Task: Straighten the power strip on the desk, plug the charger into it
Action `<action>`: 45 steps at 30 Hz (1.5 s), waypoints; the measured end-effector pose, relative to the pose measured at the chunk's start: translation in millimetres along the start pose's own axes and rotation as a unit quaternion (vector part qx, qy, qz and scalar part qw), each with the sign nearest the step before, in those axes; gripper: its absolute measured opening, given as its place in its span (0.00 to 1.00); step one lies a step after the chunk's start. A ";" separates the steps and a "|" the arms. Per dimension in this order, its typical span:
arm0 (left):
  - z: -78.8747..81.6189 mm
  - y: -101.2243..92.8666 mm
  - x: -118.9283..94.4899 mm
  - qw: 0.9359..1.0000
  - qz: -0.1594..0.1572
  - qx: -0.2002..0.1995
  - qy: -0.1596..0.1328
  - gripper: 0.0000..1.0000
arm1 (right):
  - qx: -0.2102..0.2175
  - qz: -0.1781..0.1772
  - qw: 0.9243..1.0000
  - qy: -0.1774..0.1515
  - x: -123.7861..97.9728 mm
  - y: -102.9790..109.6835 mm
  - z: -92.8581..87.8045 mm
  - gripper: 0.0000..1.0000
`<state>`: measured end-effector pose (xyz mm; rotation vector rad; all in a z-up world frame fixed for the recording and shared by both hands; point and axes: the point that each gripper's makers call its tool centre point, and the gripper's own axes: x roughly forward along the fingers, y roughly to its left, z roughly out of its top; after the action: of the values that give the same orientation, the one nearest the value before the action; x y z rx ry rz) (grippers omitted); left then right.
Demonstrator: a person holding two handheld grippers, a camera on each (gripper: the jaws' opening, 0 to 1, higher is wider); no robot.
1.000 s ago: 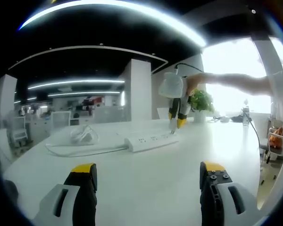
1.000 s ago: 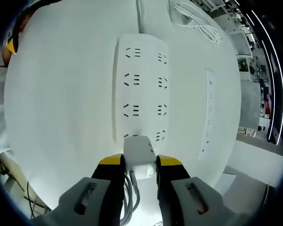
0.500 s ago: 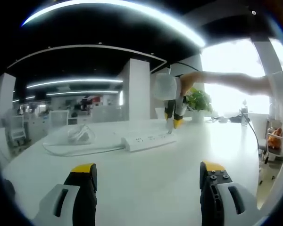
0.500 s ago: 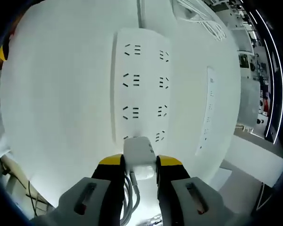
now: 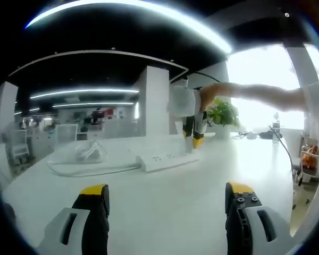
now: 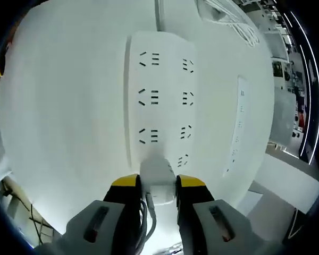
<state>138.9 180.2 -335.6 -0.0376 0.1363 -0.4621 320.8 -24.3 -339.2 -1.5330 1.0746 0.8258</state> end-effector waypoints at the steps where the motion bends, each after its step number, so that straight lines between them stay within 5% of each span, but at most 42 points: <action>1: -0.8 -1.4 1.4 1.000 -0.002 0.000 0.001 0.93 | 0.002 0.000 1.000 0.000 0.2 0.0 0.2 0.23; 16: -6.6 -12.9 2.9 1.000 -0.010 -0.004 0.006 0.93 | 0.019 -0.014 0.999 -0.029 0.3 2.0 2.7 0.23; 23: -10.1 -18.0 3.8 1.000 -0.013 -0.003 0.009 0.93 | 0.041 -0.033 0.994 -0.095 2.3 -1.8 -0.4 0.23; 30: -7.4 -26.8 6.2 1.000 -0.020 0.002 0.008 0.93 | 0.020 -0.036 0.997 -0.062 3.7 -1.2 1.4 0.24; 45: 3.7 -21.1 -2.1 1.000 -0.011 0.011 0.002 0.94 | 0.016 -0.044 0.993 -0.107 8.9 1.5 6.6 0.27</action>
<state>128.2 162.3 -330.2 -0.0162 0.1342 -0.4853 322.8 -19.9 -349.2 -1.4188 0.8528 0.8860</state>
